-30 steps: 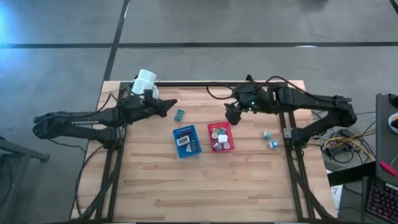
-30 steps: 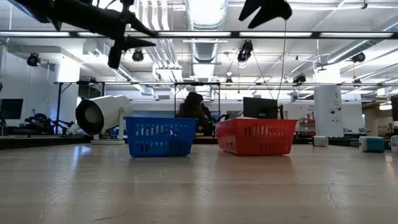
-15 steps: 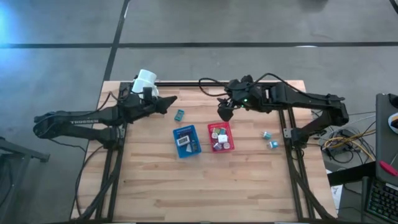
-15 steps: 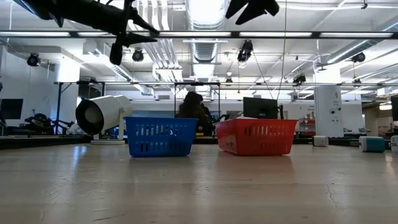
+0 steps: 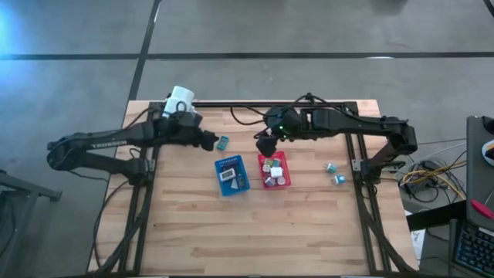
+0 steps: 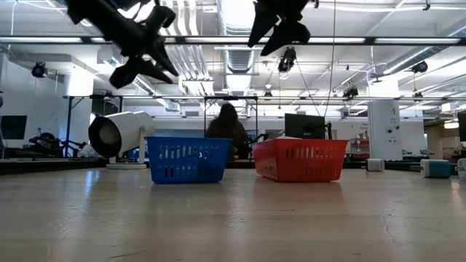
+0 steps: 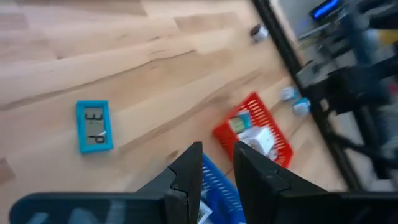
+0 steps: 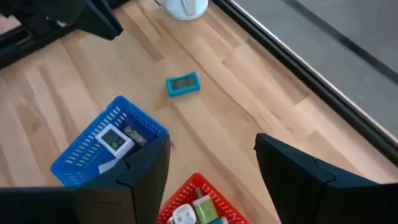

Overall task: Pick & Place Office items
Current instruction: Put the light blue digital clock into the blue bin

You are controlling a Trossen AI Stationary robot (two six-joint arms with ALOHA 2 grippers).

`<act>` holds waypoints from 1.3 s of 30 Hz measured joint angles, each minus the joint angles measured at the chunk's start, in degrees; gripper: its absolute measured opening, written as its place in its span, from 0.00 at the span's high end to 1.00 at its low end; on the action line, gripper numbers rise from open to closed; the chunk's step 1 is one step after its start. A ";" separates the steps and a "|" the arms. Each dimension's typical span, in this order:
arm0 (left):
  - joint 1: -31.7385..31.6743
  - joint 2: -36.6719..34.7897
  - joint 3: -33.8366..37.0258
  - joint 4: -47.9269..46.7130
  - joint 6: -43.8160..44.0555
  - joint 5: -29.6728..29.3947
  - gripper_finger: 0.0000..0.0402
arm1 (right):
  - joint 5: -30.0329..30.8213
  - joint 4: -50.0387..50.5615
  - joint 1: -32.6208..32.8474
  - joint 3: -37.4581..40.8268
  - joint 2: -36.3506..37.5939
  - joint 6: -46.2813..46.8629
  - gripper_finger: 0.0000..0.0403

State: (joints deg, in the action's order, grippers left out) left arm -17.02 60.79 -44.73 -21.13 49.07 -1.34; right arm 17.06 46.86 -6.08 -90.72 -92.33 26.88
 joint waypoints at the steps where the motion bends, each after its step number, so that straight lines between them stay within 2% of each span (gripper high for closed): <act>1: -0.06 1.29 -1.99 -1.90 -0.92 0.10 0.77 | 0.05 0.17 -0.10 -0.04 0.12 -0.48 0.43; 7: -0.14 9.94 -13.99 -7.52 -4.56 0.33 0.77 | 0.04 4.32 -2.66 -0.04 2.61 -5.27 0.43; 13: -0.19 22.09 -24.47 -24.59 -6.26 2.18 0.76 | -10.72 8.36 -7.57 -0.04 4.72 -4.62 0.43; 18: -0.21 29.99 -29.79 -31.95 -9.85 7.67 0.71 | -12.02 8.18 -8.39 -0.04 6.52 -6.41 0.43; 21: -0.21 32.49 -31.47 -33.44 -9.96 10.17 0.64 | -12.09 8.18 -8.35 -0.04 7.30 -7.63 0.43; 25: -0.61 33.55 -32.10 -34.25 -9.94 10.35 0.51 | -12.09 8.20 -8.35 -0.04 7.98 -7.99 0.43; 31: -3.06 33.49 -31.82 -36.08 -10.03 6.94 0.35 | -12.15 8.18 -8.33 -0.04 8.00 -9.32 0.43; 34: -4.54 33.65 -31.66 -35.91 -10.34 5.38 0.31 | -12.15 8.20 -8.33 -0.04 8.00 -10.00 0.43; 39: -6.76 34.52 -30.59 -35.91 -10.52 4.74 0.30 | -12.15 8.23 -8.33 -0.04 7.99 -10.95 0.43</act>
State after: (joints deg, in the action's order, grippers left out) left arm -23.78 95.31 -75.32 -57.04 38.55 3.40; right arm 4.91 55.09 -14.41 -90.76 -84.34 15.93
